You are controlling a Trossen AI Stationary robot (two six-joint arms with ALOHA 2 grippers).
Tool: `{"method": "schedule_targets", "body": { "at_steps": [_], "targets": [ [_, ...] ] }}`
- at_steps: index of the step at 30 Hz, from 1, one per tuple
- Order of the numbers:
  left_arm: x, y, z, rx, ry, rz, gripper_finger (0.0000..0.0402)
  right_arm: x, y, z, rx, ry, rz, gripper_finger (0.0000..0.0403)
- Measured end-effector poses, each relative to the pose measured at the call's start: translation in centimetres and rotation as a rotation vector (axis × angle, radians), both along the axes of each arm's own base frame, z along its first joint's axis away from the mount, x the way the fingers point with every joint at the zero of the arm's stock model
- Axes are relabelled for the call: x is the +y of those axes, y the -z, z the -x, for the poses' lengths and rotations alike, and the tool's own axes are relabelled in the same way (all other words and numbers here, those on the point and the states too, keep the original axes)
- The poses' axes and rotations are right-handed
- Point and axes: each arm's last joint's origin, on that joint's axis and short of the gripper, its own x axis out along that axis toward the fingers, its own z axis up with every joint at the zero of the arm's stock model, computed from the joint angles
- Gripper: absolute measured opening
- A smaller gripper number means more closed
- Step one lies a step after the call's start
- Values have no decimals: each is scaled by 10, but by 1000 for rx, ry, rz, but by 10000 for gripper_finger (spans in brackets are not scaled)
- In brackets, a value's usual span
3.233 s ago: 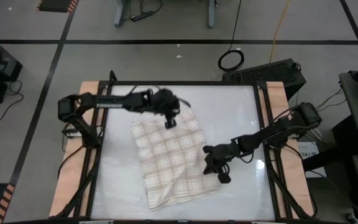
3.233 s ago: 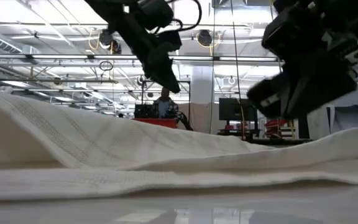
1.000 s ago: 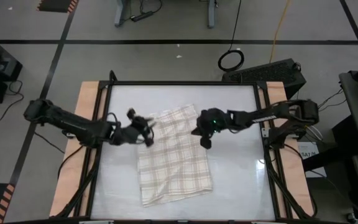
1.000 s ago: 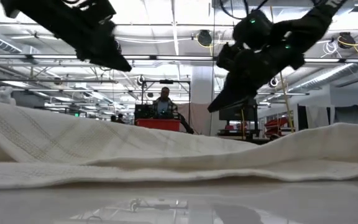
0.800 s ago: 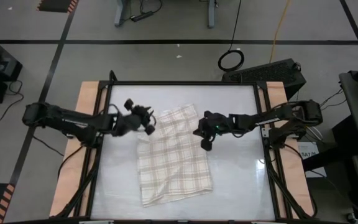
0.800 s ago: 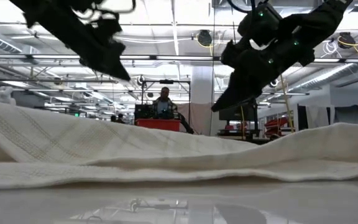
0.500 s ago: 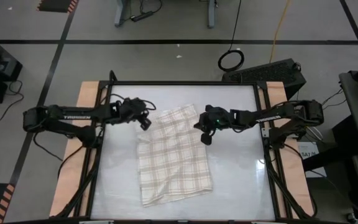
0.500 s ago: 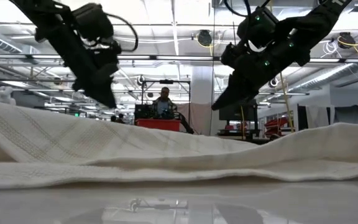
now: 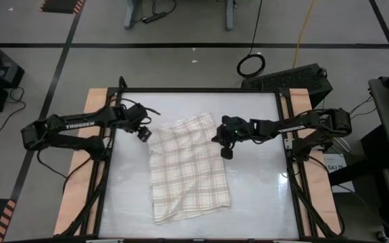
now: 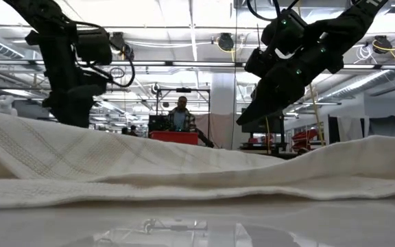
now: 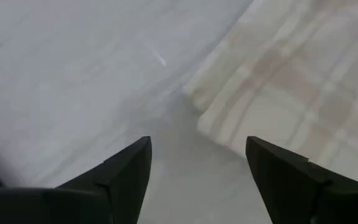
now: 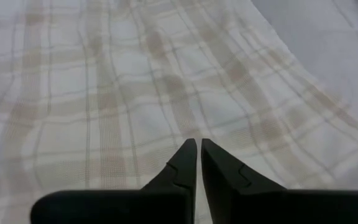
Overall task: Roll towel
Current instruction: Roll the white towel
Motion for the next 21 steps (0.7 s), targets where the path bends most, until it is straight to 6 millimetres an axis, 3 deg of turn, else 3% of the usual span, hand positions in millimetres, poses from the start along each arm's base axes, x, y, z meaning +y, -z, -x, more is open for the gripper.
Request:
{"method": "schedule_targets", "body": {
  "at_steps": [10,21],
  "targets": [
    [5,0,-2,-21,-21,-14,168,0,0,0,-3,-20,26,16],
    [6,17,-5,-72,-78,21,160,0,0,0,-4,-13,17,16]
  ]
}}
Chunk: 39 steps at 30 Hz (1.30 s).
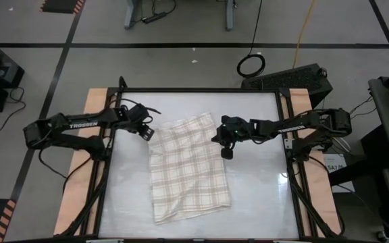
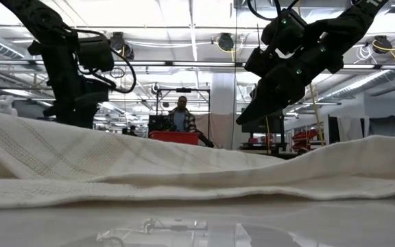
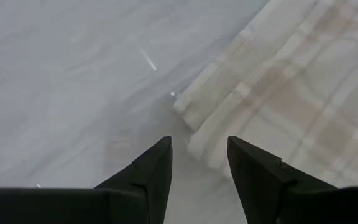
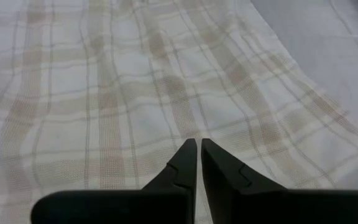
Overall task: Roll towel
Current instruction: Roll the white towel
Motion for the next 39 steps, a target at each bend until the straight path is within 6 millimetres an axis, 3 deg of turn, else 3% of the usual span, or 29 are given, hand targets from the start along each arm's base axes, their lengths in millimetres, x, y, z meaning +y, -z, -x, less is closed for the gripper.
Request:
{"method": "schedule_targets", "body": {
  "at_steps": [16,26,35,39],
  "targets": [
    [2,18,5,-53,-12,-9,154,1,0,0,-5,-6,-37,16],
    [0,26,9,-62,12,33,63,1,0,0,-4,-5,-36,16],
    [1,26,9,-34,39,-15,39,1,0,0,-4,-6,-34,16],
    [0,26,8,-55,89,15,8,1,0,0,-4,-7,-33,16]
  ]
}}
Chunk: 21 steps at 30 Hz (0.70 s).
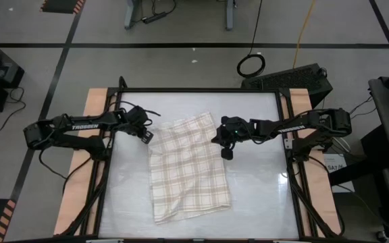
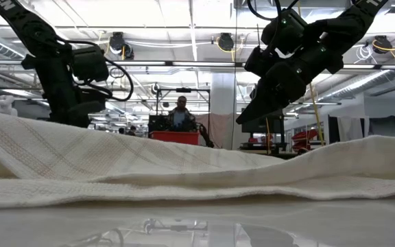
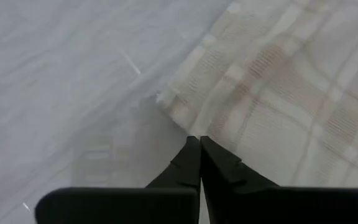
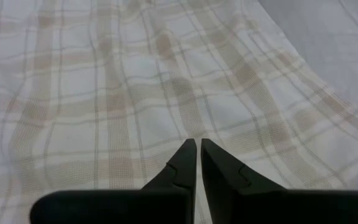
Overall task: Roll towel
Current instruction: Roll the white towel
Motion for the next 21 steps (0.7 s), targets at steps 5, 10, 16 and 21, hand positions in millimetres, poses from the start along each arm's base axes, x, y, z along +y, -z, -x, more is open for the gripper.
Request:
{"method": "schedule_targets", "body": {
  "at_steps": [5,10,16,21],
  "targets": [
    [2,-4,-2,-7,16,-27,3,0,0,0,0,-1,2,16],
    [8,-19,-11,-63,41,-116,2,0,0,0,0,-2,2,16],
    [12,-28,-14,-37,53,-197,1,0,0,0,0,-1,2,16],
    [13,-25,-9,8,27,-179,1,0,0,0,0,-1,2,16]
  ]
}}
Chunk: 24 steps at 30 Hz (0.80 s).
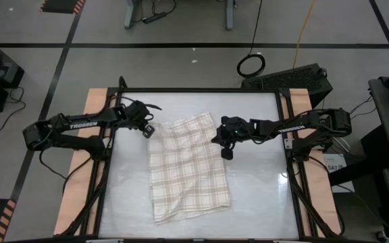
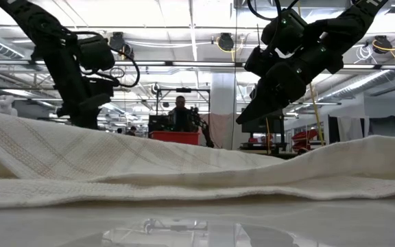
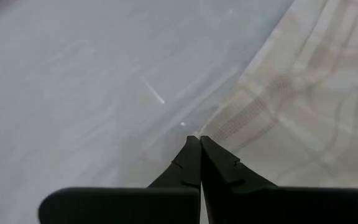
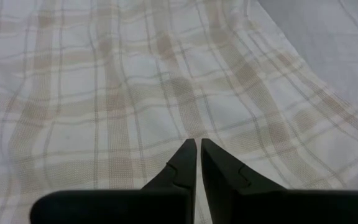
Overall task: Roll towel
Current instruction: Roll the white towel
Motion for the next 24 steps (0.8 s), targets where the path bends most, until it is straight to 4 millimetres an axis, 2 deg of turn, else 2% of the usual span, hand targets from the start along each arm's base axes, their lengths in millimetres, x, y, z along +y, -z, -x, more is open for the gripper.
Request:
{"method": "schedule_targets", "body": {
  "at_steps": [7,12,19,24],
  "targets": [
    [1,1,0,4,-19,-8,9,0,0,0,1,0,0,16],
    [3,1,2,27,-83,-52,70,0,0,0,1,0,0,16],
    [4,0,1,39,-60,-73,176,0,0,0,1,1,-1,16],
    [5,-3,-1,42,-14,-102,203,0,0,0,1,0,-1,16]
  ]
}}
